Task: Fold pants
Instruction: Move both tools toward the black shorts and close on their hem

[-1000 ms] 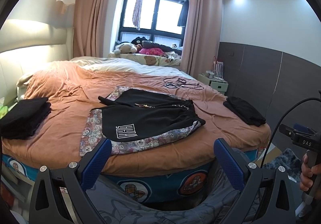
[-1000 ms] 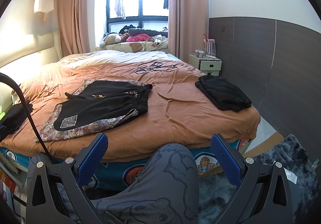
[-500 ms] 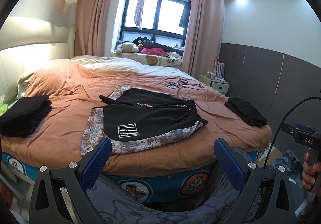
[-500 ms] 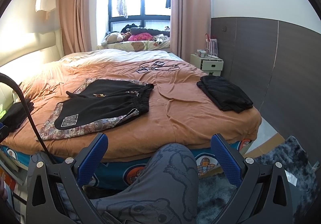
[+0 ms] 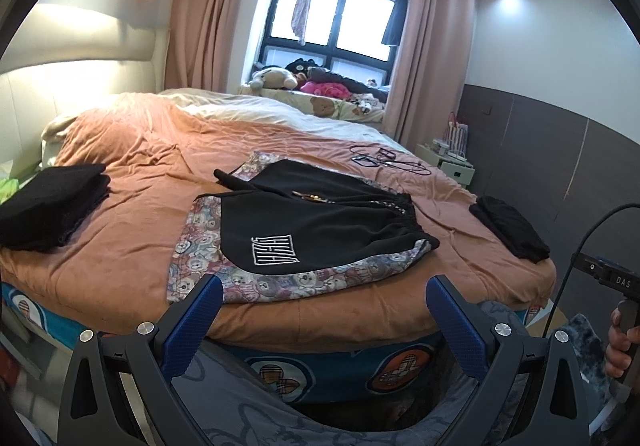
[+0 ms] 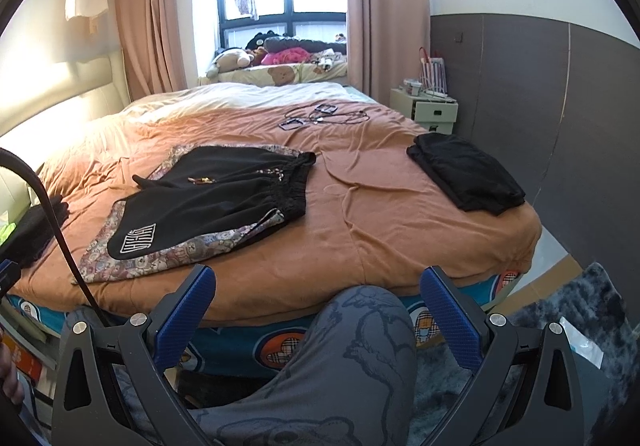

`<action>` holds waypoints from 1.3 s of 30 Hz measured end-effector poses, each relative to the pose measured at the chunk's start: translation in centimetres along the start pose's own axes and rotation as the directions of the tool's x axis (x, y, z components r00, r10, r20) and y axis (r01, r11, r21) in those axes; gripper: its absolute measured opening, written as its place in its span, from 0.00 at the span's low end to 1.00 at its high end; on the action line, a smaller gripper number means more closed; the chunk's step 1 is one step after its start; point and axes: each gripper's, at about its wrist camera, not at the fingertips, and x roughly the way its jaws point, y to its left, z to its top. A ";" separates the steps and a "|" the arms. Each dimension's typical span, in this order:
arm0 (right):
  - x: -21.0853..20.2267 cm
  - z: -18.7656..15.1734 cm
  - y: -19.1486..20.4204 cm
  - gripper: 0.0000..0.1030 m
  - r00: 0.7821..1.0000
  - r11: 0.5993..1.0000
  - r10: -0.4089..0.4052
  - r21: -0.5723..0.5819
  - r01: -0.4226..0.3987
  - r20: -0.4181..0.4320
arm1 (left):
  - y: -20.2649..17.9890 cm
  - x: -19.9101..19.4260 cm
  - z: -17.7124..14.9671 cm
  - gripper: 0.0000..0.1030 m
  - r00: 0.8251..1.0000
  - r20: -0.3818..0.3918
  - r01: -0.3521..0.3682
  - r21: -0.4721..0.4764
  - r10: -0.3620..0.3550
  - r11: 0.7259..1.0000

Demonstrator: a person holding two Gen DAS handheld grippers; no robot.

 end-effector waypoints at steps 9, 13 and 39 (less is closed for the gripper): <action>3.9 1.9 0.3 1.00 0.999 1.000 0.023 -0.001 -0.023 -0.041 | 2.1 4.0 0.2 0.99 0.997 -0.060 -0.060 -0.034 0.058 0.998; 5.8 2.3 0.1 1.00 0.996 0.999 0.047 0.004 -0.047 -0.073 | 3.0 5.6 0.4 0.99 0.994 -0.076 -0.082 -0.050 0.078 0.995; 16.5 5.3 -0.4 1.00 0.964 0.987 0.157 -0.010 -0.163 -0.215 | 12.7 11.7 -0.8 0.84 0.935 -0.243 -0.309 -0.199 0.259 0.930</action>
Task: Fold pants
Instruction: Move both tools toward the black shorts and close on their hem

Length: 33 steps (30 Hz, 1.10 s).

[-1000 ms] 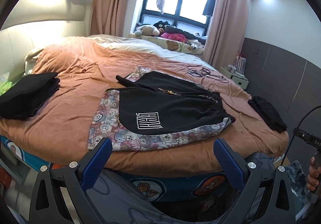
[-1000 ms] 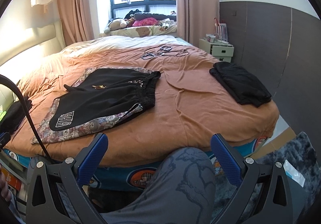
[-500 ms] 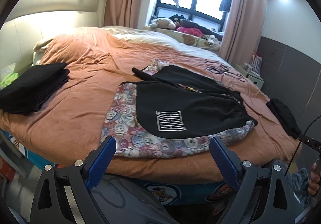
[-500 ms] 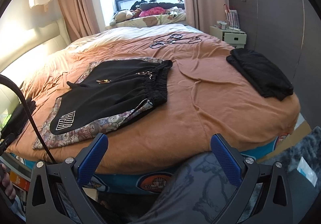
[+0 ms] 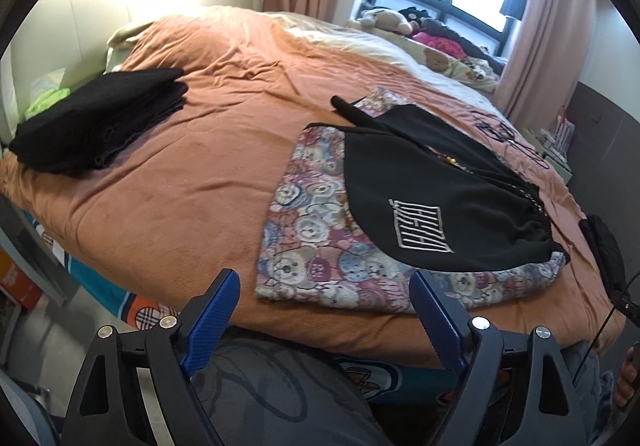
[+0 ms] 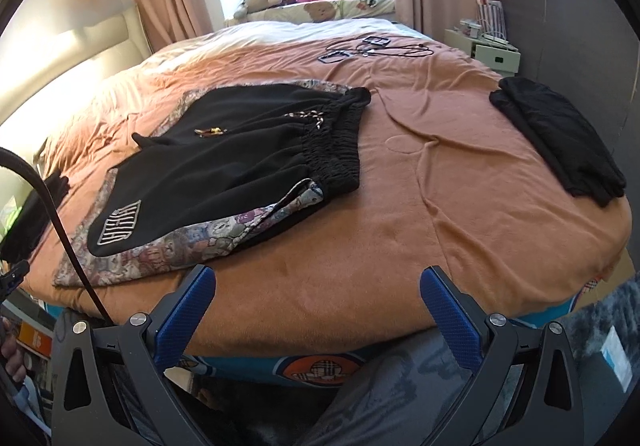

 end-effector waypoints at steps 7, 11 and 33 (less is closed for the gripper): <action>3.1 1.1 0.2 1.00 0.999 0.998 0.029 -0.053 -0.031 -0.039 | 3.2 1.6 -0.1 0.78 0.999 -0.046 -0.032 -0.111 0.027 0.993; 4.9 1.5 0.3 1.00 0.994 0.995 0.084 -0.039 -0.087 -0.070 | 5.0 2.3 -0.1 0.75 0.998 -0.062 -0.011 -0.185 -0.001 0.983; 10.5 1.9 -1.6 0.87 0.971 0.978 0.190 0.117 -0.173 -0.147 | 4.7 6.9 -1.2 0.60 0.951 -0.144 0.200 -0.383 -0.272 0.902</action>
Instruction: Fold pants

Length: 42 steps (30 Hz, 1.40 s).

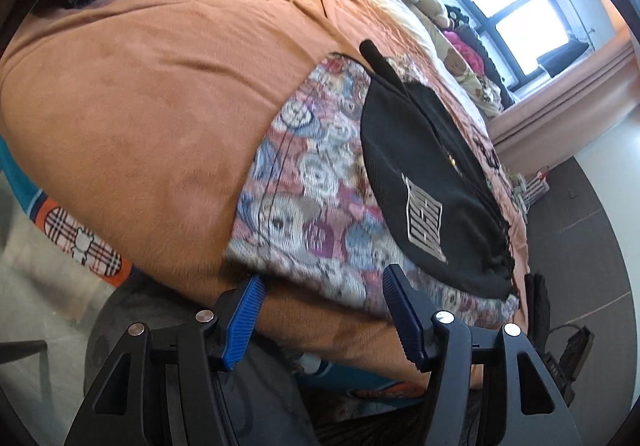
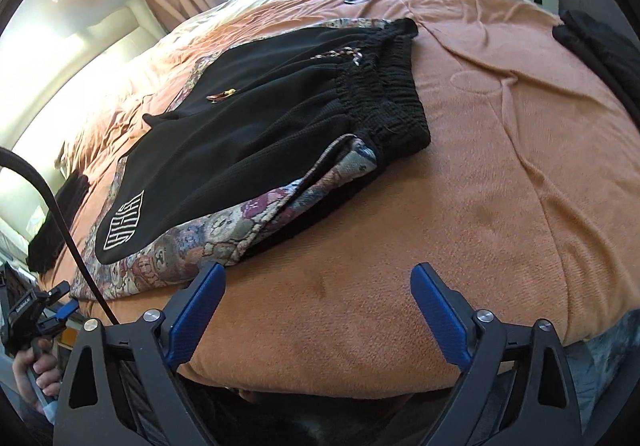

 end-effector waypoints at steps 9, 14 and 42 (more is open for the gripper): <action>2.0 2.0 -2.2 0.78 0.998 0.993 0.065 0.098 -0.064 -0.007 | 1.0 0.5 1.1 0.40 0.996 0.064 -0.055 -0.075 0.060 0.996; 2.9 3.9 -3.4 0.78 0.996 0.985 0.086 0.148 -0.085 0.003 | 0.8 0.6 1.5 0.08 0.986 0.078 -0.138 -0.098 0.146 0.986; 0.3 5.9 -5.5 0.08 0.980 0.950 0.149 0.256 -0.179 0.133 | -12.1 -4.4 10.9 0.05 0.950 0.312 -0.028 0.112 -0.008 0.993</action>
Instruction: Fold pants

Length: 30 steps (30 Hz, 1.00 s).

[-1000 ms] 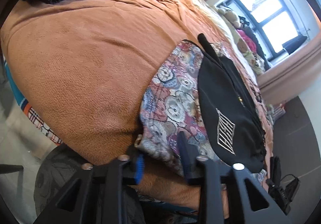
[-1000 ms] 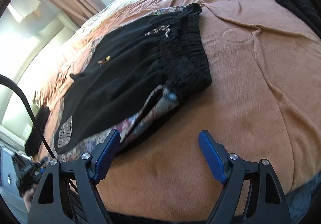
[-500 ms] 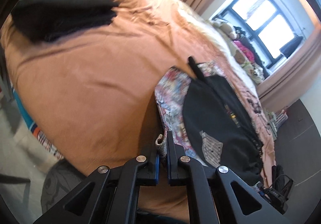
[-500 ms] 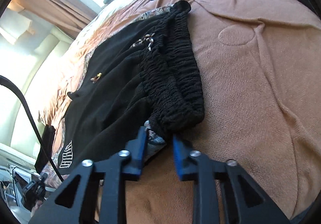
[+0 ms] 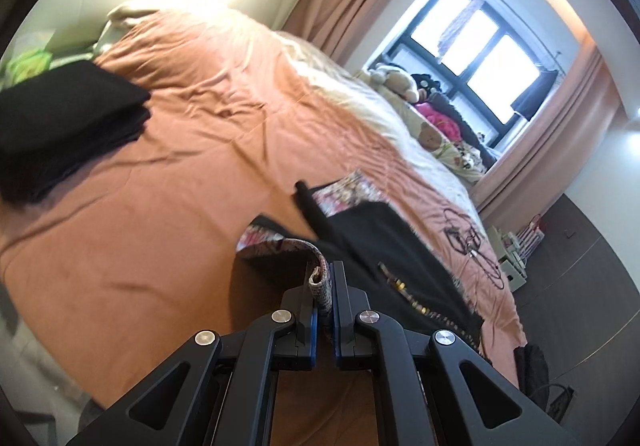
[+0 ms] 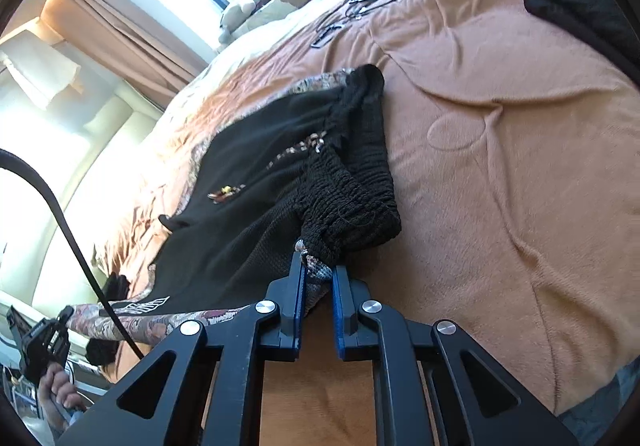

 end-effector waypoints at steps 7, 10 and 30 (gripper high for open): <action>-0.6 0.8 0.0 0.08 0.999 0.998 0.049 0.034 -0.049 0.013 | -2.6 1.7 3.7 0.05 0.999 0.027 0.030 0.067 -0.032 0.997; -0.6 1.7 0.3 0.08 0.998 0.998 0.057 0.036 -0.058 0.027 | -3.7 2.8 5.3 0.05 0.998 0.033 0.042 0.087 -0.045 0.995; 5.7 9.3 1.3 0.09 0.999 0.994 0.048 0.095 -0.049 0.019 | -12.5 15.8 14.3 0.05 0.996 0.022 0.085 0.200 -0.091 0.976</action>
